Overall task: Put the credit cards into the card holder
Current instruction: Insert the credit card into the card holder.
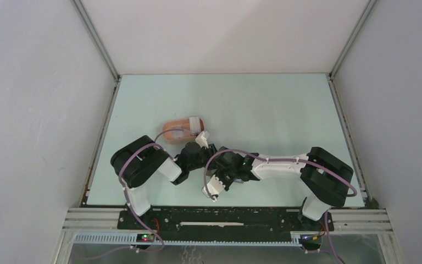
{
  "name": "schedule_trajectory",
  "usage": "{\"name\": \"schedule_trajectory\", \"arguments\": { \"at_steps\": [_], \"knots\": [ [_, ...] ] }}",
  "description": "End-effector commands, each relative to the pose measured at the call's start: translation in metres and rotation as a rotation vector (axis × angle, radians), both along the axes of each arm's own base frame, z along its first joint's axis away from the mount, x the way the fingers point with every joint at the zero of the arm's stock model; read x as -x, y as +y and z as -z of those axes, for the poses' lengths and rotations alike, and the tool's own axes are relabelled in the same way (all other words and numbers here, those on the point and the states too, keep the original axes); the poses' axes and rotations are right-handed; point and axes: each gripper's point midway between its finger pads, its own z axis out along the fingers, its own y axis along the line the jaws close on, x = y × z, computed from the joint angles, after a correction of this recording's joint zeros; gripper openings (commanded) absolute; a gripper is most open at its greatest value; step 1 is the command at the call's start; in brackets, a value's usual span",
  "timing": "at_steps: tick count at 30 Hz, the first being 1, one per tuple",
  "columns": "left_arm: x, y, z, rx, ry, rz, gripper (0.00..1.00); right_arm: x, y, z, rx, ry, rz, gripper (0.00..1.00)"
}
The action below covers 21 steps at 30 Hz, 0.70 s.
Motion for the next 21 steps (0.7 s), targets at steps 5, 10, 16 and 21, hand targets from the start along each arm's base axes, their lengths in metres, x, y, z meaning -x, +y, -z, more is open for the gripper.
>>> {"name": "schedule_trajectory", "arguments": {
  "at_steps": [5,10,16,21],
  "knots": [
    [0.01,0.01,0.037,-0.12,0.062,0.02,0.4,-0.006,0.0,-0.02,0.003,-0.078,-0.045,0.05],
    [0.009,0.012,0.04,-0.128,0.063,0.018,0.41,-0.005,-0.015,-0.02,0.022,-0.077,-0.026,0.05],
    [0.008,0.014,0.044,-0.134,0.071,0.016,0.41,-0.003,-0.033,-0.015,0.041,-0.049,0.0,0.05],
    [0.007,0.013,0.042,-0.131,0.068,0.017,0.42,0.004,-0.028,-0.026,-0.026,0.003,0.006,0.08]
  ]
}}
